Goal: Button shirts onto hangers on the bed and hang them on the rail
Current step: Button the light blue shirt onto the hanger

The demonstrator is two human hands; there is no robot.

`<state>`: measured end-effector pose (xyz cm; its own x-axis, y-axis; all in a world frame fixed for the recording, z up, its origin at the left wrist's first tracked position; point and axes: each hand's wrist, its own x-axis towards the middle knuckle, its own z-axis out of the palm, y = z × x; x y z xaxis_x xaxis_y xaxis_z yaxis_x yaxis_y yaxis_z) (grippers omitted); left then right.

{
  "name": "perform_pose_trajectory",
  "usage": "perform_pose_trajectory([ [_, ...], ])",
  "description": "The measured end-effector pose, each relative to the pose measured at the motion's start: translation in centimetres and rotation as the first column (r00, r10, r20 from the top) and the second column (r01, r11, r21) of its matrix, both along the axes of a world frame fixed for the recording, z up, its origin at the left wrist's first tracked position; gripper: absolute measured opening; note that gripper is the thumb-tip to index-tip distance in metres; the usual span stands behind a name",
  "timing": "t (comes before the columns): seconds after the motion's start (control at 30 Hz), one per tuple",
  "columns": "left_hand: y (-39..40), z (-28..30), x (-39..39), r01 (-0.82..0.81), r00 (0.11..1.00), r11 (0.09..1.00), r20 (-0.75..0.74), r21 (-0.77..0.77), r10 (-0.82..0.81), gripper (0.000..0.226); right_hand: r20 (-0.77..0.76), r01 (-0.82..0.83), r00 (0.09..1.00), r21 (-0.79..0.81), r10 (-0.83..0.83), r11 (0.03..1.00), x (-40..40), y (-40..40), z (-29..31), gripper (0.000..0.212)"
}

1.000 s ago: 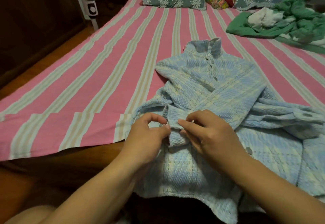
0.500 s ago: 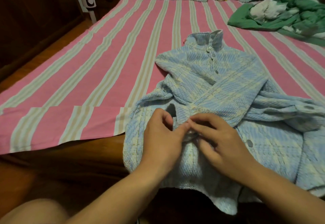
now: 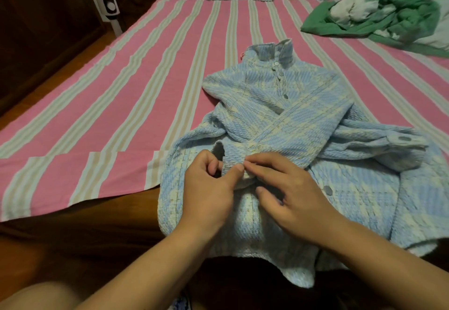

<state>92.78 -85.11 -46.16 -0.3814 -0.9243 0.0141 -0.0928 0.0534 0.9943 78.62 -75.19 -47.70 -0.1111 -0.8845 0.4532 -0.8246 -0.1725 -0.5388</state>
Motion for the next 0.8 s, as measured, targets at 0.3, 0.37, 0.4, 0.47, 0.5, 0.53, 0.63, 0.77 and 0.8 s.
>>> perform_pose_trajectory([
  [0.3,-0.5,0.0,-0.1,0.114,0.993,0.993,0.031,0.001,-0.114,0.031,0.035,0.022,0.999,-0.023,-0.021,1.000,0.7,0.1,-0.1,0.044],
  [0.37,0.0,-0.2,-0.1,0.083,0.996,0.996,0.049,-0.033,-0.081,0.029,0.065,0.028,0.998,-0.037,-0.025,0.999,0.8,0.1,-0.2,0.042],
  [0.4,0.2,-0.2,-0.1,0.061,0.997,0.998,0.049,-0.036,-0.059,0.029,0.076,0.032,0.997,-0.043,-0.028,0.999,0.8,0.1,-0.2,0.042],
  [0.47,0.2,-0.2,-0.2,0.032,0.999,0.999,0.034,-0.013,-0.031,0.030,0.083,0.042,0.996,-0.055,-0.037,0.998,0.9,0.1,-0.3,0.044],
  [0.5,0.2,-0.2,-0.2,0.030,0.999,0.999,0.018,0.014,-0.030,0.030,0.081,0.047,0.996,-0.060,-0.042,0.997,0.9,0.0,-0.3,0.045],
  [0.53,0.1,-0.2,-0.2,0.035,0.999,0.998,-0.004,0.052,-0.034,0.031,0.078,0.051,0.996,-0.064,-0.046,0.997,0.9,-0.1,-0.2,0.045],
  [0.63,-0.1,0.2,-0.3,0.058,0.997,0.985,-0.055,0.160,-0.050,0.033,0.056,0.062,0.997,-0.056,-0.059,0.997,0.8,-0.2,-0.3,0.044],
  [0.77,-0.2,0.6,-0.4,0.074,0.993,0.971,-0.104,0.226,-0.052,0.034,-0.002,0.052,0.999,-0.044,-0.052,0.998,0.4,-0.1,0.1,0.042],
  [0.8,-0.1,0.5,-0.5,0.077,0.993,0.973,-0.105,0.218,-0.055,0.033,-0.020,0.045,0.999,-0.047,-0.046,0.998,0.3,-0.1,0.2,0.041],
])
